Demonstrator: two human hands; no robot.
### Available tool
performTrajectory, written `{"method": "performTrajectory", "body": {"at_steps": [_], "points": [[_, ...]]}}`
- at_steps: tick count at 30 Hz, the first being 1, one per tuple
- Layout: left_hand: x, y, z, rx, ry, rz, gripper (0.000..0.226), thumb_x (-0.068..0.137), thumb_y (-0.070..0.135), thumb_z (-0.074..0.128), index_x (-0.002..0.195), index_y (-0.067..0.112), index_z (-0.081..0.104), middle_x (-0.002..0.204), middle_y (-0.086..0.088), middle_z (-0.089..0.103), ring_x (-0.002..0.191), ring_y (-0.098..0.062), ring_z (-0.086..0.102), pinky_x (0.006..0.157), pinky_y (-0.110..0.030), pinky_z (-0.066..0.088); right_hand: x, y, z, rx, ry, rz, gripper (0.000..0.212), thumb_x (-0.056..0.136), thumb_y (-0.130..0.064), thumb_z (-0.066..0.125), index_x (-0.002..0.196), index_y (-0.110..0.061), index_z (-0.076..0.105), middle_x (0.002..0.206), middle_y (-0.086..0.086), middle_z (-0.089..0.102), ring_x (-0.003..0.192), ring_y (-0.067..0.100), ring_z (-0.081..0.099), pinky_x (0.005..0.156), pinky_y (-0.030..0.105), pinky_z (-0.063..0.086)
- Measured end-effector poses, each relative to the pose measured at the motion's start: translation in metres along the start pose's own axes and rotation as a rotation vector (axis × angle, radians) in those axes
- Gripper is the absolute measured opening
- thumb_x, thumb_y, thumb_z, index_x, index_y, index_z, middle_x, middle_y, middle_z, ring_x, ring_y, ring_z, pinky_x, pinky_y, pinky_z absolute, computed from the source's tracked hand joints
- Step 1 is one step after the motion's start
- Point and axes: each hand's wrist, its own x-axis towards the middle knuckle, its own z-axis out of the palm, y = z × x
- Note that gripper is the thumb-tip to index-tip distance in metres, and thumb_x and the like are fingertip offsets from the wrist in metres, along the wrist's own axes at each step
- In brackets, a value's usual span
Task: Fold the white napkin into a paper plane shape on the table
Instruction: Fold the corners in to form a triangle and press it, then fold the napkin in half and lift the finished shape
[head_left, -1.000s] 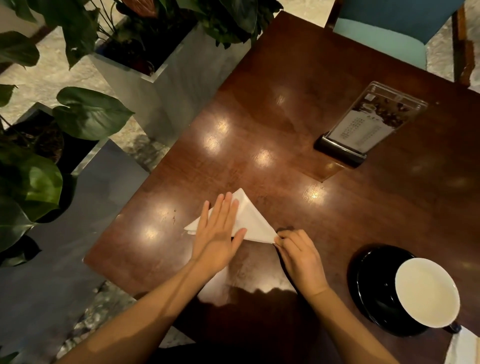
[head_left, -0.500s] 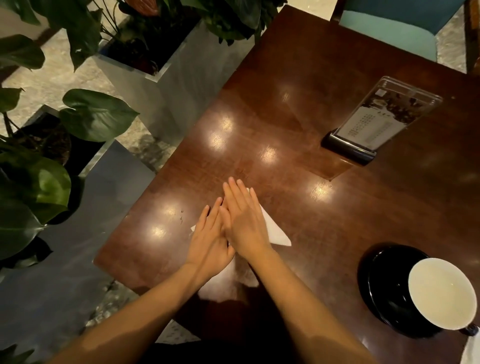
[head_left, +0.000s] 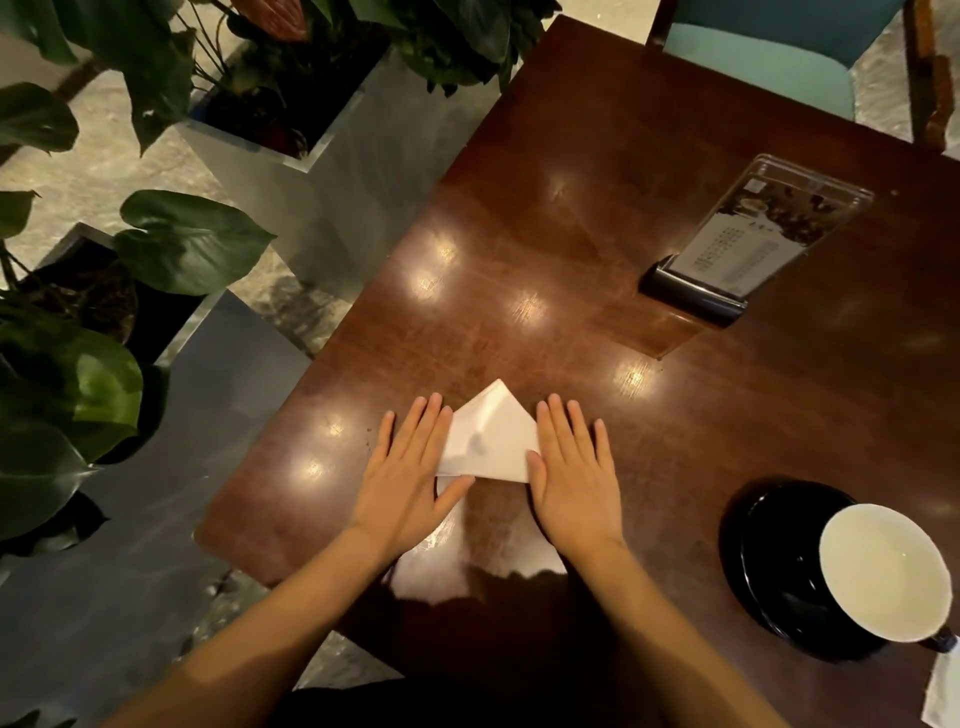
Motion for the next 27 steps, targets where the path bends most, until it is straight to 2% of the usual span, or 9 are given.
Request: {"method": "performTrajectory", "body": {"at_steps": [3, 9, 11, 13, 18, 21, 22, 24, 27], "points": [[-0.003, -0.011, -0.002, 0.048, -0.041, 0.014, 0.076, 0.092, 0.06, 0.019, 0.145, 0.006, 0.021, 0.154, -0.012, 0.021, 0.143, -0.028, 0.019, 0.114, -0.053, 0.021, -0.004, 0.005, 0.003, 0.013, -0.007, 0.013, 0.057, 0.096, -0.041, 0.003, 0.147, -0.016, 0.005, 0.158, 0.002, 0.01, 0.144, 0.016, -0.002, 0.118, 0.039, -0.002], [-0.014, -0.062, -0.019, -0.124, 0.028, -0.127, 0.083, 0.087, 0.066, 0.002, 0.147, 0.01, 0.016, 0.156, -0.005, 0.007, 0.145, -0.02, 0.003, 0.116, -0.047, -0.003, -0.003, 0.007, 0.005, 0.056, -0.021, -0.002, 0.054, 0.098, -0.041, 0.004, 0.146, -0.019, -0.006, 0.157, -0.001, -0.004, 0.144, 0.015, -0.011, 0.119, 0.037, -0.007], [0.0, -0.063, -0.035, -0.275, 0.133, -0.246, 0.071, 0.091, 0.056, 0.019, 0.145, 0.01, 0.029, 0.154, -0.011, 0.024, 0.144, -0.024, 0.016, 0.116, -0.043, 0.007, -0.003, 0.008, 0.005, 0.058, -0.021, -0.005, 0.054, 0.098, -0.041, 0.007, 0.146, -0.019, -0.005, 0.156, -0.002, -0.005, 0.144, 0.014, -0.011, 0.119, 0.037, -0.007], [0.025, -0.041, -0.044, -0.392, 0.218, -0.263, 0.055, 0.091, 0.041, 0.042, 0.135, 0.008, 0.045, 0.138, -0.015, 0.05, 0.129, -0.031, 0.042, 0.108, -0.042, 0.029, -0.003, 0.008, 0.005, 0.059, -0.021, -0.007, 0.055, 0.098, -0.041, 0.006, 0.147, -0.019, -0.003, 0.155, -0.002, -0.006, 0.144, 0.013, -0.011, 0.119, 0.037, -0.007], [0.078, 0.027, -0.041, -0.597, -0.106, -0.235, 0.053, 0.085, 0.037, 0.062, 0.127, 0.01, 0.047, 0.122, -0.008, 0.051, 0.109, -0.025, 0.051, 0.09, -0.034, 0.044, -0.003, 0.008, 0.005, 0.071, -0.014, -0.019, 0.055, 0.097, -0.044, 0.006, 0.145, -0.02, -0.005, 0.154, -0.004, -0.009, 0.144, 0.013, -0.011, 0.118, 0.036, -0.007], [0.097, 0.023, -0.052, -0.795, -0.323, -0.151, 0.014, 0.084, 0.035, 0.065, 0.087, 0.023, 0.06, 0.083, 0.012, 0.059, 0.075, -0.007, 0.055, 0.058, -0.015, 0.04, -0.003, 0.008, 0.005, 0.072, -0.01, -0.026, 0.056, 0.098, -0.044, 0.008, 0.146, -0.019, -0.003, 0.154, -0.003, -0.009, 0.145, 0.014, -0.01, 0.118, 0.037, -0.007], [0.098, 0.02, -0.058, -0.854, -0.361, -0.078, 0.018, 0.085, 0.032, 0.064, 0.069, 0.029, 0.057, 0.066, 0.019, 0.057, 0.062, 0.001, 0.051, 0.049, -0.01, 0.034, -0.004, 0.009, 0.005, 0.074, -0.016, -0.025, 0.056, 0.098, -0.045, 0.01, 0.147, -0.019, -0.002, 0.154, -0.004, -0.01, 0.145, 0.014, -0.01, 0.118, 0.037, -0.008], [0.094, 0.016, -0.065, -0.888, -0.349, 0.069, 0.039, 0.088, 0.026, 0.062, 0.054, 0.032, 0.045, 0.049, 0.022, 0.049, 0.047, 0.004, 0.043, 0.046, -0.01, 0.032, -0.003, 0.012, 0.003, 0.09, -0.045, -0.021, 0.059, 0.099, -0.046, 0.016, 0.148, -0.019, -0.001, 0.153, -0.005, -0.013, 0.145, 0.014, -0.013, 0.117, 0.037, -0.011], [0.082, 0.019, -0.07, -0.83, -0.298, 0.228, 0.038, 0.088, 0.028, 0.06, 0.058, 0.034, 0.039, 0.053, 0.018, 0.043, 0.051, 0.001, 0.037, 0.051, -0.017, 0.028, 0.006, 0.018, -0.016, 0.274, -0.127, -0.08, 0.066, 0.097, -0.045, 0.035, 0.15, -0.02, 0.005, 0.153, -0.009, -0.009, 0.144, 0.01, -0.008, 0.118, 0.033, -0.006]]}}
